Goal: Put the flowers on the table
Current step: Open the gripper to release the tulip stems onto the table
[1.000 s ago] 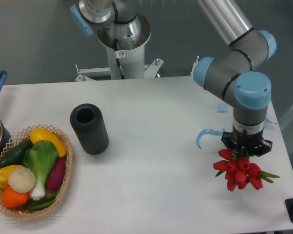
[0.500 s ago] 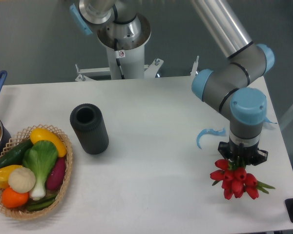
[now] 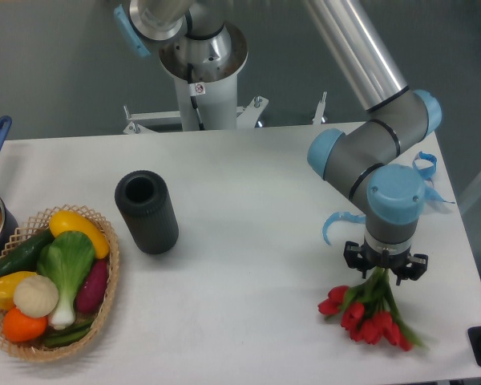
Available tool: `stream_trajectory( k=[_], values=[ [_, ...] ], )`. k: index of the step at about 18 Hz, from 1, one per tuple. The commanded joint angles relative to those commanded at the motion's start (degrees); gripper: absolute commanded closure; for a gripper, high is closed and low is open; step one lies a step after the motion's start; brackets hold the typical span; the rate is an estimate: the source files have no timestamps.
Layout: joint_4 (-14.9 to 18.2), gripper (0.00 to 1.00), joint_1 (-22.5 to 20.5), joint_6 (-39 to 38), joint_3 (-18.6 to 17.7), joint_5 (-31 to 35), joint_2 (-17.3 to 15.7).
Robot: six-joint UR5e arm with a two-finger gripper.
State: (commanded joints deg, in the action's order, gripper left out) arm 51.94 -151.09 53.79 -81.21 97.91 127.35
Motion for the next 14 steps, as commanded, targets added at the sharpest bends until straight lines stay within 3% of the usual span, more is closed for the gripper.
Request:
stream_trajectory(
  k=[6, 11, 14],
  values=[
    [-2.29, 0.00, -0.78, 0.26, -0.26, 0.18, -2.19],
    [-2.64, 0.00, -4.03, 1.58, -0.18, -0.35, -4.39],
    [-2.37, 0.00, -6.76, 6.49, -0.18, -1.05, -5.62]
  ],
)
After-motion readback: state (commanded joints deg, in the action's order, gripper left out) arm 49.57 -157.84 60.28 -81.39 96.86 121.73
